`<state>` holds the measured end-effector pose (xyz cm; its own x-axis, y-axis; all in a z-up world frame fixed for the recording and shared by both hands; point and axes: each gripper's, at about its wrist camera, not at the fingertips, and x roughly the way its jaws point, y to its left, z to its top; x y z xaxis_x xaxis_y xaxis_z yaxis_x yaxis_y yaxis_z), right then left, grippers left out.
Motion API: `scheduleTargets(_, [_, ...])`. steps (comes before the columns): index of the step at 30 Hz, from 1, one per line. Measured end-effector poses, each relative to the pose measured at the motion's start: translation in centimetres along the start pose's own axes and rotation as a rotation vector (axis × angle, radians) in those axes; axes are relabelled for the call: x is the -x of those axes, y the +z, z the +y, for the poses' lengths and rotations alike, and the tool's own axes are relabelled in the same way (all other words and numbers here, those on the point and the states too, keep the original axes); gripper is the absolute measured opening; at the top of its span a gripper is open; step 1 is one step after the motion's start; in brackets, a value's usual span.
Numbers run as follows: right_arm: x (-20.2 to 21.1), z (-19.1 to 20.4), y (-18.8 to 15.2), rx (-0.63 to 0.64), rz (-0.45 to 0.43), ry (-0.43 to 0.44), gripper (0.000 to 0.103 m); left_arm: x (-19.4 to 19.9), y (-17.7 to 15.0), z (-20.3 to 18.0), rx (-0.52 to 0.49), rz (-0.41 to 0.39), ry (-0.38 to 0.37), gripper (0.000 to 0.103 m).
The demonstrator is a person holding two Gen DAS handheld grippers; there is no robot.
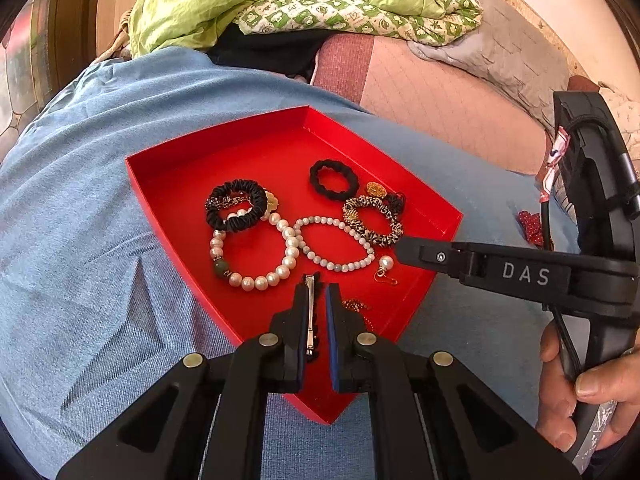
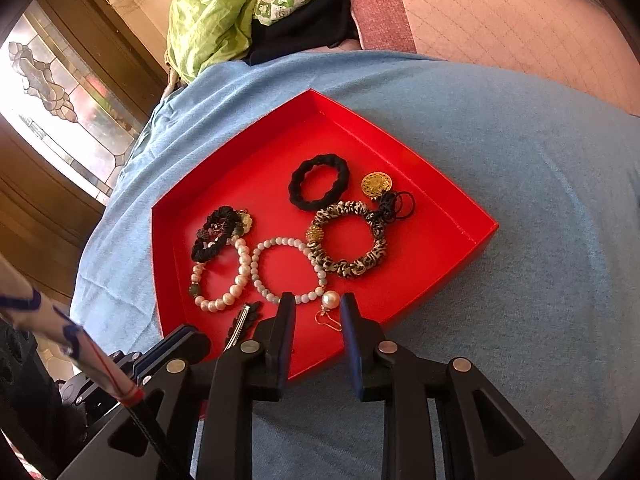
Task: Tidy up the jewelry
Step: 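Open the left tool to drop the hair clip while the right tool drops the earring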
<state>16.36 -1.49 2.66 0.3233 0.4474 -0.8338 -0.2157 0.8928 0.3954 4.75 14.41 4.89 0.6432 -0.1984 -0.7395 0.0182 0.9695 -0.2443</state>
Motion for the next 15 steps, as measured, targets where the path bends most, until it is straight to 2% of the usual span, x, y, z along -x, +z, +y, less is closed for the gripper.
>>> scheduleTargets(4, [0.3, 0.2, -0.2, 0.002, -0.007, -0.006, 0.025, 0.1, 0.0, 0.0, 0.000, -0.001, 0.002, 0.009])
scheduleTargets(9, [0.6, 0.0, -0.3, 0.002, -0.010, -0.007, 0.028, 0.4, 0.1, 0.3, 0.013, -0.016, 0.013, 0.029])
scheduleTargets(11, [0.8, -0.1, -0.3, 0.001, -0.015, -0.007, 0.029, 0.5, 0.1, 0.3, 0.015, -0.022, 0.016, 0.030])
scheduleTargets(15, [1.3, -0.4, -0.3, -0.007, -0.028, -0.011, 0.032, 0.5, 0.1, 0.1, 0.013, -0.024, 0.022, 0.039])
